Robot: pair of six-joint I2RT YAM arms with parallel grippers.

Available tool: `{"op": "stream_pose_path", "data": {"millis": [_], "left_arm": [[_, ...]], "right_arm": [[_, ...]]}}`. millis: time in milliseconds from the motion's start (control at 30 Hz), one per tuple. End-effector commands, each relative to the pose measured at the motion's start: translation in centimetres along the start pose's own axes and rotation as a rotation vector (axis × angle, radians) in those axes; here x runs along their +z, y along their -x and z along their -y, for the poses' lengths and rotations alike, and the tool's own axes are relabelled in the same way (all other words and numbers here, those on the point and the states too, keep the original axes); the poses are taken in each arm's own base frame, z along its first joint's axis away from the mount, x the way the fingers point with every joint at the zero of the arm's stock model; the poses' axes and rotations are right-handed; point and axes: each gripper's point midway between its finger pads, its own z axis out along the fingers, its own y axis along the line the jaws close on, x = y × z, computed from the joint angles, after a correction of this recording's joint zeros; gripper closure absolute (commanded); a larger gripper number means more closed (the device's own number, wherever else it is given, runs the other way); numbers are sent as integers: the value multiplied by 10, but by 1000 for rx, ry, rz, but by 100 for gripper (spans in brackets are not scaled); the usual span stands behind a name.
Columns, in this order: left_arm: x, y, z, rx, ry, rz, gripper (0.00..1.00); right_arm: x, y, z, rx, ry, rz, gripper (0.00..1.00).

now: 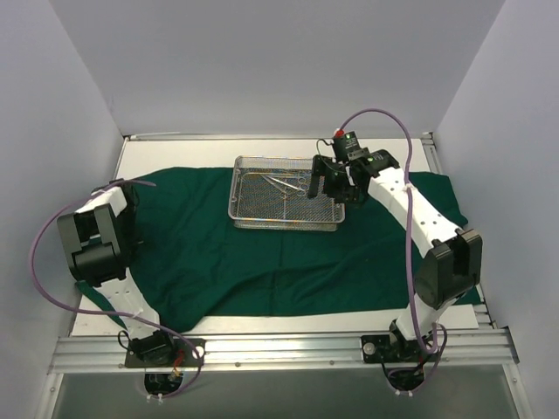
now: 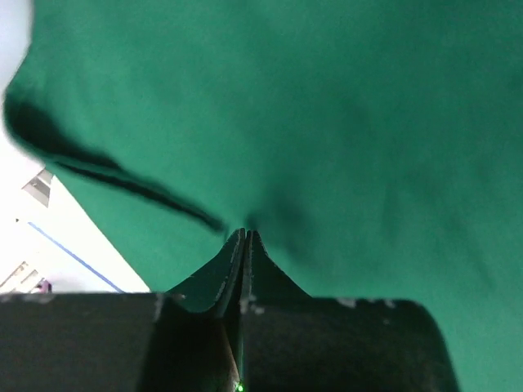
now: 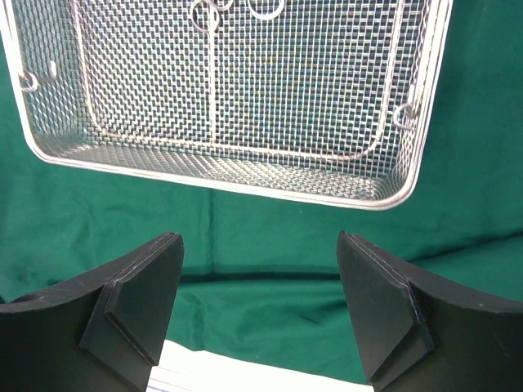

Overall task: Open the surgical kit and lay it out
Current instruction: Smooth out the surgical kit at the center of the board.

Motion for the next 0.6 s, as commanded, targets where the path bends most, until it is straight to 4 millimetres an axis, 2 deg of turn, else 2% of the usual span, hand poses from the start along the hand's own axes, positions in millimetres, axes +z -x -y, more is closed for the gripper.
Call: {"op": "stream_pose_path", "data": {"millis": [0, 33, 133, 167, 200, 267, 300, 333, 400, 433, 467, 533, 567], "left_arm": [[5, 18, 1, 10, 41, 29, 98], [3, 20, 3, 3, 38, 28, 98], [-26, 30, 19, -41, -79, 108, 98], [-47, 35, 24, -57, -124, 163, 98], [-63, 42, 34, -89, -187, 189, 98], [-86, 53, 50, -108, -285, 238, 98], [-100, 64, 59, -137, -333, 267, 98], [-109, 67, 73, -136, -399, 269, 98], [-112, 72, 103, -145, -472, 250, 98], [-121, 76, 120, -143, -540, 233, 98], [-109, 74, 135, -141, -544, 178, 98], [-111, 79, 159, -147, -589, 159, 98], [-100, 77, 174, -137, -600, 120, 98]], "right_arm": [[0, 11, 0, 39, 33, 30, 23], [3, 14, 5, 52, 25, 28, 23], [10, 32, 36, 151, -23, 43, 25], [11, 41, 47, 177, -45, 61, 28], [19, 51, 69, 228, -91, 69, 29], [24, 67, 94, 280, -149, 99, 37], [27, 73, 113, 318, -179, 109, 39], [35, 77, 124, 346, -194, 115, 50], [47, 77, 150, 390, -242, 109, 64], [51, 80, 159, 396, -258, 115, 80], [55, 79, 166, 403, -279, 111, 87], [71, 79, 188, 427, -324, 95, 100], [78, 79, 193, 428, -333, 85, 100]]}}
